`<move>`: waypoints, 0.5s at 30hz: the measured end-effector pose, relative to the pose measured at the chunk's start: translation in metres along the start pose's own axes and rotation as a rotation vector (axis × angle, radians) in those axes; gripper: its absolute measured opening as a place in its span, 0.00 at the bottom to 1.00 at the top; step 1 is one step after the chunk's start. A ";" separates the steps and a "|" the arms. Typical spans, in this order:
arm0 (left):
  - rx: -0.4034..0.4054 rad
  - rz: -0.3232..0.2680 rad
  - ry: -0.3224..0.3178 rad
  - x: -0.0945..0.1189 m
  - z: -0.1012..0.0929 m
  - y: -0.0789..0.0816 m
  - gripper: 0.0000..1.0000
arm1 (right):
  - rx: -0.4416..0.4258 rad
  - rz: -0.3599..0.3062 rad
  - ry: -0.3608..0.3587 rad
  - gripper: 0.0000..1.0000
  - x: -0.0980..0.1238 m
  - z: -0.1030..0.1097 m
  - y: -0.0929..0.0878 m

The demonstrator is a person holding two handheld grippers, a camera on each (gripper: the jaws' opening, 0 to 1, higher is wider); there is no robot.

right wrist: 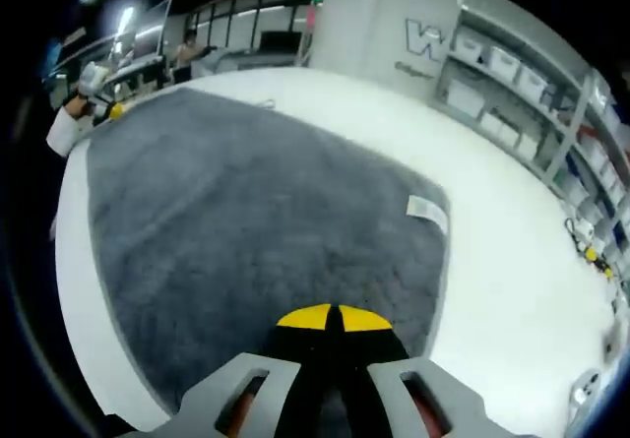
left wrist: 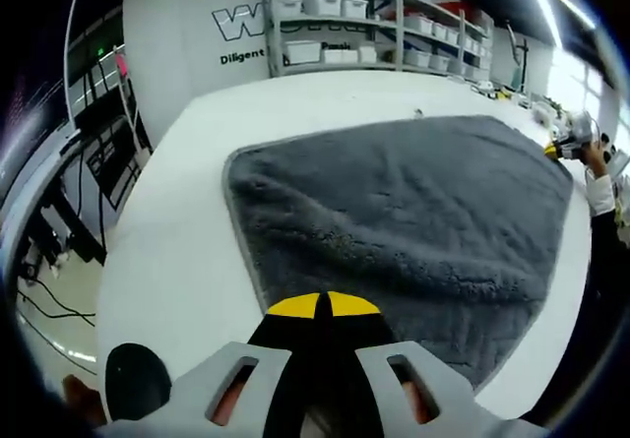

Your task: Open the folded towel by lifting each exposed corner and separating the folded layers until the towel lies flat within the target outline without major curled edges

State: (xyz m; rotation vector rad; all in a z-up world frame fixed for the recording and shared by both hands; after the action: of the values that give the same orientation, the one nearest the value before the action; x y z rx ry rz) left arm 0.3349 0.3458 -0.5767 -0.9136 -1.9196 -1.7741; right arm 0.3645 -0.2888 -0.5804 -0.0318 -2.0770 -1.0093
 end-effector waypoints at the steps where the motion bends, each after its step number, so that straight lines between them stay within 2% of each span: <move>1: 0.000 0.001 0.004 0.001 0.000 0.000 0.00 | 0.000 -0.001 0.000 0.00 0.000 0.000 0.000; 15: -0.002 0.017 0.046 0.009 0.001 -0.007 0.00 | -0.014 0.010 -0.001 0.00 0.003 -0.001 -0.004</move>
State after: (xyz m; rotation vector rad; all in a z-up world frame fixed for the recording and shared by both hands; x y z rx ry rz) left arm 0.3244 0.3489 -0.5760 -0.8794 -1.8761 -1.7722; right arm 0.3620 -0.2934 -0.5808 -0.0500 -2.0689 -1.0181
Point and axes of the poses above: the point that each gripper's makers call its tool centre point, and the gripper's own axes: x roughly backward along the fingers, z roughly to its left, y roughly out of its top, the point moved 4 cm from there along x, roughly backward along the fingers, and after that the axes turned 14 degrees about x, right-handed, at the moved point
